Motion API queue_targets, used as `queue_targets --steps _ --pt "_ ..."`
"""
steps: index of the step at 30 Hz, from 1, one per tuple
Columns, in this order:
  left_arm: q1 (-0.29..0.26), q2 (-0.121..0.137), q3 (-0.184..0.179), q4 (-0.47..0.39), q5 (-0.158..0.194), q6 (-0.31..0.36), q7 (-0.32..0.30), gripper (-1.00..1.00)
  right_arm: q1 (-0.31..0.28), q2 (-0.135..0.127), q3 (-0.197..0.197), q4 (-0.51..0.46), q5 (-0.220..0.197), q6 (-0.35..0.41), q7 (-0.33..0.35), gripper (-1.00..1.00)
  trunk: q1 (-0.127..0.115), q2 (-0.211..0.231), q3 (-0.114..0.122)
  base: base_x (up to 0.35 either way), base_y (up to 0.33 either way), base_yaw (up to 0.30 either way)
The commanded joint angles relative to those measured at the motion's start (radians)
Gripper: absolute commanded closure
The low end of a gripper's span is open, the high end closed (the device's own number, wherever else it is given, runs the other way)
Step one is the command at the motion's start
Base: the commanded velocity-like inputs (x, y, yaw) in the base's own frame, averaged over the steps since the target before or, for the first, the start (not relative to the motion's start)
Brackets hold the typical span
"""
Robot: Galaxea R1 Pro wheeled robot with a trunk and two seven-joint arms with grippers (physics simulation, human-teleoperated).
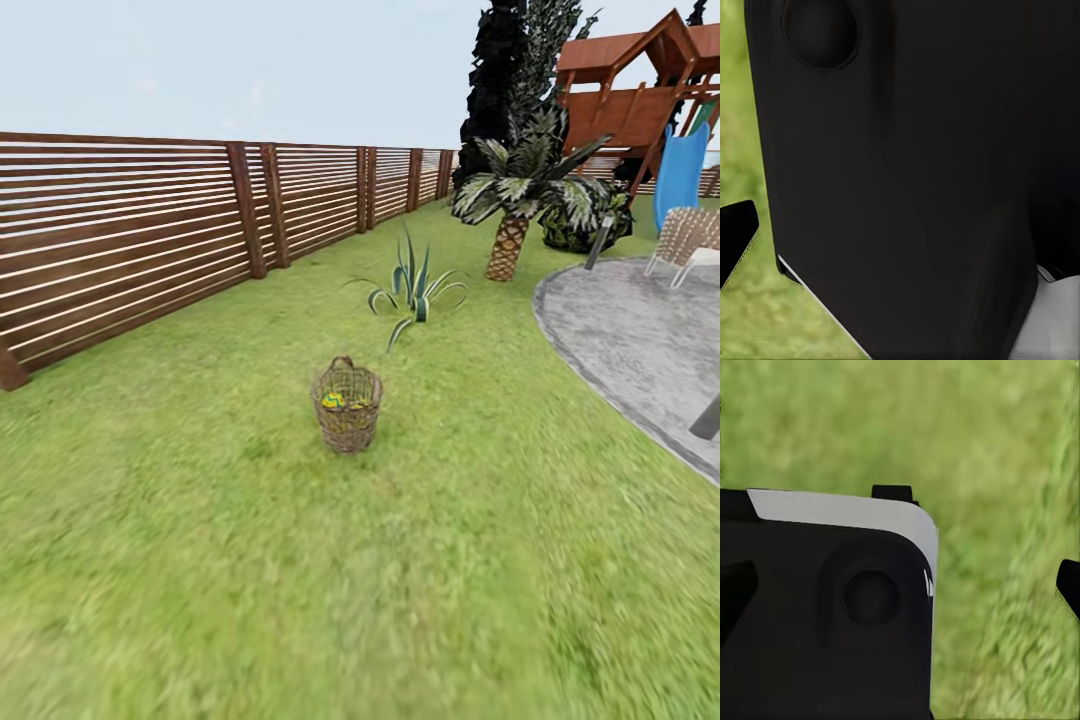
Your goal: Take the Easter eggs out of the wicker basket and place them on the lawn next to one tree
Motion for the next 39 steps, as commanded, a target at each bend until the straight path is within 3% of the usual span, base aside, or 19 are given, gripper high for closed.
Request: queue_targets --steps 1,39 --pt "0.000 0.000 0.003 -0.001 0.001 -0.001 -0.001 -1.00 0.000 0.000 0.001 0.001 0.002 -0.003 -0.001 -1.00 0.001 0.000 -0.001 0.337 0.000 0.000" --pt "0.000 0.000 0.003 -0.001 0.001 -0.001 -0.001 -1.00 0.000 0.001 0.001 0.001 0.001 -0.003 -0.004 -1.00 0.001 0.000 -0.001 0.337 0.000 0.000"
